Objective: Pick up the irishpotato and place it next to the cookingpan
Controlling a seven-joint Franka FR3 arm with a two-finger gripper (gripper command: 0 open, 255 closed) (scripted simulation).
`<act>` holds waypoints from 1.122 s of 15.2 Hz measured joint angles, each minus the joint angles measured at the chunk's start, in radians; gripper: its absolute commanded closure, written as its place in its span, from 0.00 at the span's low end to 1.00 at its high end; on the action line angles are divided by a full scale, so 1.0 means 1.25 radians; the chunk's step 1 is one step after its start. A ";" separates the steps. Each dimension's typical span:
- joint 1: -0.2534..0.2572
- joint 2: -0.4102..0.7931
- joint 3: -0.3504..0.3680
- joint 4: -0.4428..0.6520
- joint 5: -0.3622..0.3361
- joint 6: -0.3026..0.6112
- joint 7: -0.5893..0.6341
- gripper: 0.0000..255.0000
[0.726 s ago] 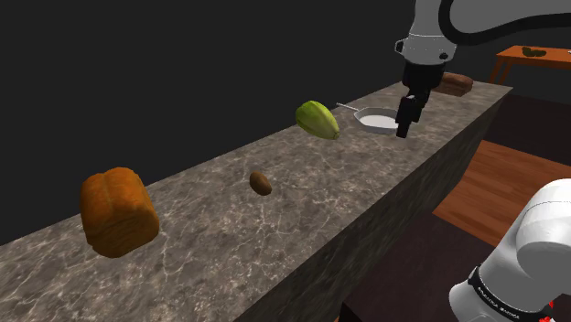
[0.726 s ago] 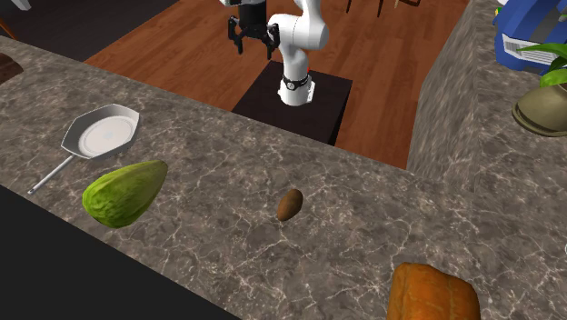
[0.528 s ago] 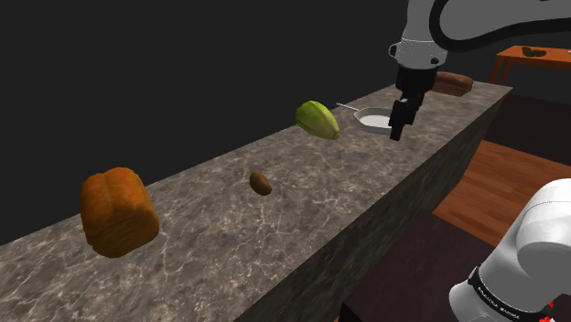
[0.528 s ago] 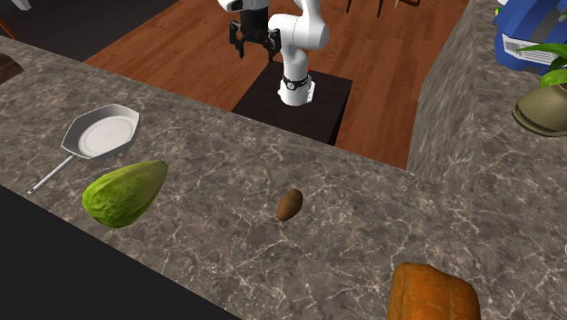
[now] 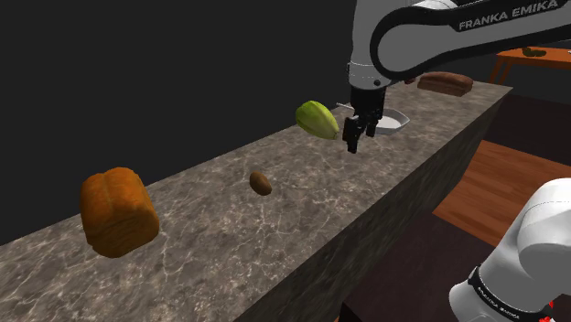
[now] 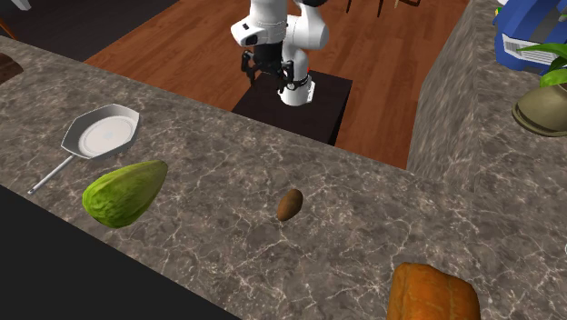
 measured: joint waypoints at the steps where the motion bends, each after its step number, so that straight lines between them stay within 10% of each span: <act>1: 0.001 0.025 0.012 0.008 0.000 0.017 0.018 0.00; 17: 0.038 0.521 0.139 0.353 -0.119 0.131 0.332 0.00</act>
